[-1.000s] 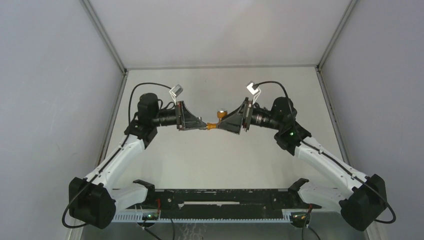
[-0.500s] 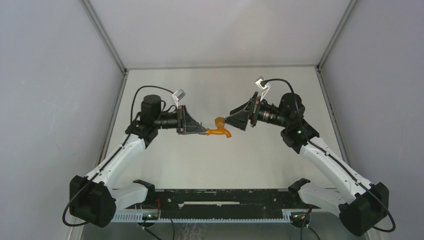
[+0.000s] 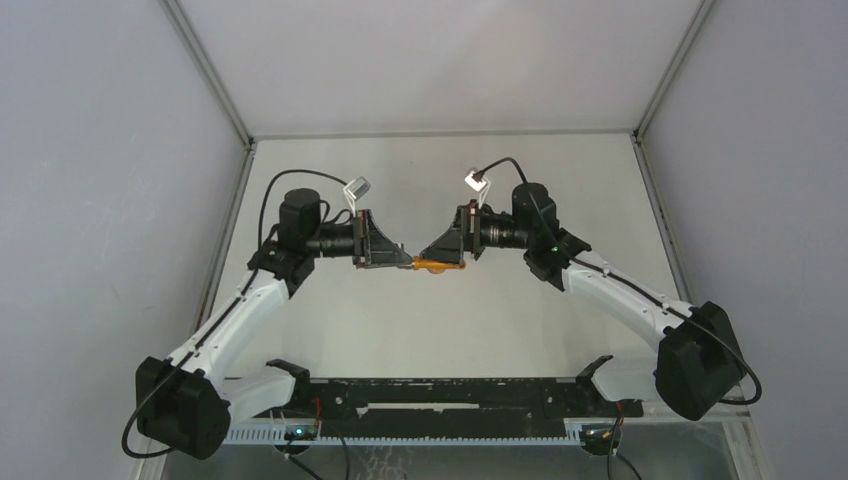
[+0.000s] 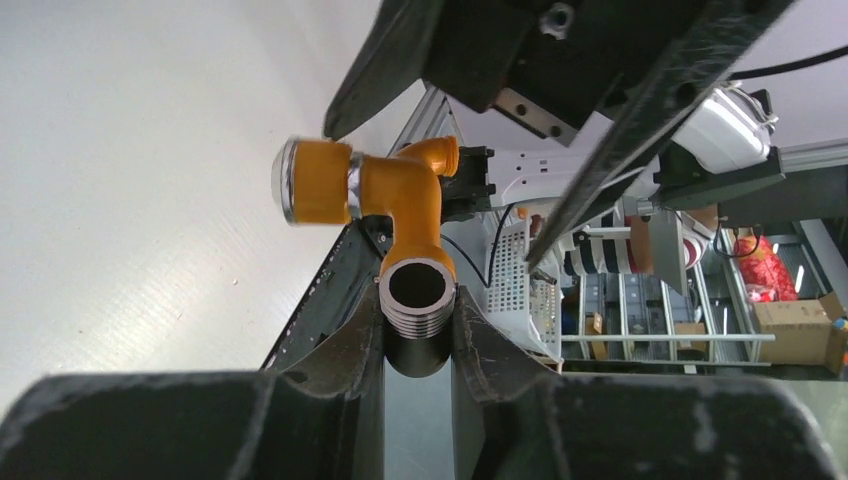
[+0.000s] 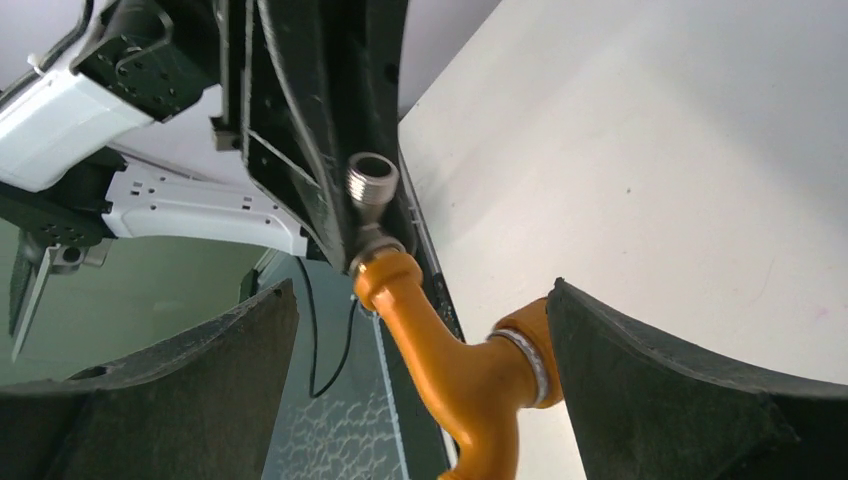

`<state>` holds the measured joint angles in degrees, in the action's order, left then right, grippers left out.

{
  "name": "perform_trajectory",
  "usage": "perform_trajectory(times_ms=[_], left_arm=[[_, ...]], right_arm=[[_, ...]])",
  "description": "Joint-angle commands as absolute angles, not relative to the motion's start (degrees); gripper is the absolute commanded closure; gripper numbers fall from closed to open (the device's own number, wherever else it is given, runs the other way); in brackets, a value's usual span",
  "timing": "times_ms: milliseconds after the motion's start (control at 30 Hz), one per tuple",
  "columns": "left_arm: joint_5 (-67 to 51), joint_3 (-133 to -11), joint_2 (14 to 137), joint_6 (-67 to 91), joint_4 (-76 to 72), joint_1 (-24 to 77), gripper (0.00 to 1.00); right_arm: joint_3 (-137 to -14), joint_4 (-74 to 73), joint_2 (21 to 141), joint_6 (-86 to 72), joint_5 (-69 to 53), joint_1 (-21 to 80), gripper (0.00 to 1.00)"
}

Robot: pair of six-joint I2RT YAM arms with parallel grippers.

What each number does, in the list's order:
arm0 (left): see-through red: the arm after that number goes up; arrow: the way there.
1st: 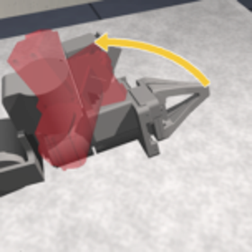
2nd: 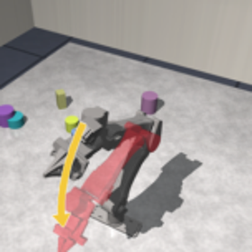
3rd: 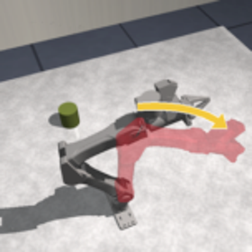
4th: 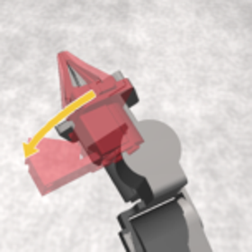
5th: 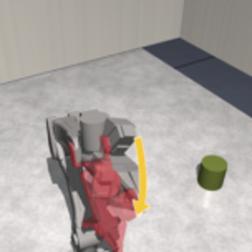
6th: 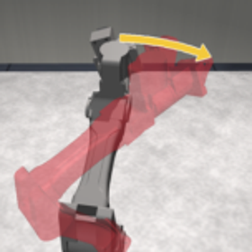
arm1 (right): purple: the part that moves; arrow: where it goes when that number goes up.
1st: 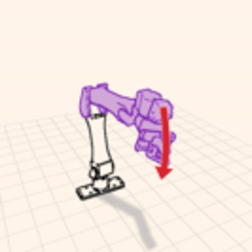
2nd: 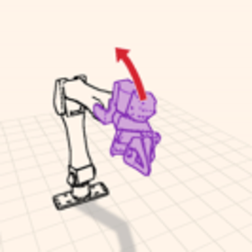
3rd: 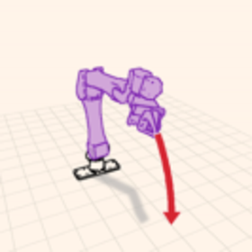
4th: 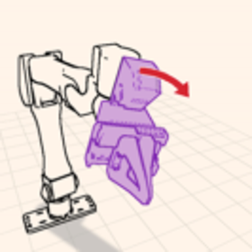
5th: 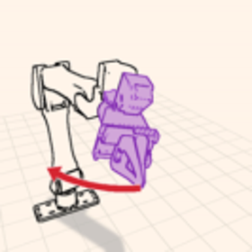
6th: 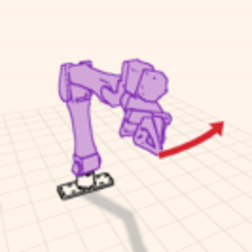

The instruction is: Install the water faucets

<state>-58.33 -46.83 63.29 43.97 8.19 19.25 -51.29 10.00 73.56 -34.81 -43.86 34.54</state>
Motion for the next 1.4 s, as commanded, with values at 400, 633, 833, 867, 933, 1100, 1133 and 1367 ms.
perform_trajectory(times_ms=[400,633,833,867,933,1100,1133,1367], left_arm=[[-56.5,-51.4,60.0,48.4,-0.4,17.6,1.00],[-54.3,-47.4,59.3,54.9,-10.0,16.6,1.00],[-53.6,-46.5,59.9,52.8,-7.1,16.3,1.00],[-53.8,-46.2,60.1,52.7,-7.0,16.3,1.00],[-54.0,-45.5,60.4,52.5,-6.9,16.3,1.00],[-53.8,-45.6,61.3,49.7,-3.3,16.3,1.00],[-54.2,-45.5,61.5,49.5,-3.3,16.3,1.00],[-57.6,-45.8,61.7,48.1,-1.7,16.3,1.00]], right_arm=[[-46.7,14.3,68.9,-36.8,-49.7,35.8,0.02],[-44.6,17.0,68.5,-39.9,-48.3,38.4,0.01],[-43.6,20.3,64.3,-42.2,-45.9,39.0,0.01],[-43.7,20.3,63.3,-41.9,-45.3,39.0,0.01],[-43.7,20.7,61.4,-41.6,-44.1,38.9,0.01],[-45.3,19.0,57.0,-40.0,-42.8,38.7,0.01],[-46.0,18.3,56.6,-39.4,-42.8,38.7,0.01],[-48.1,16.5,58.7,-36.8,-40.8,37.2,0.00]])
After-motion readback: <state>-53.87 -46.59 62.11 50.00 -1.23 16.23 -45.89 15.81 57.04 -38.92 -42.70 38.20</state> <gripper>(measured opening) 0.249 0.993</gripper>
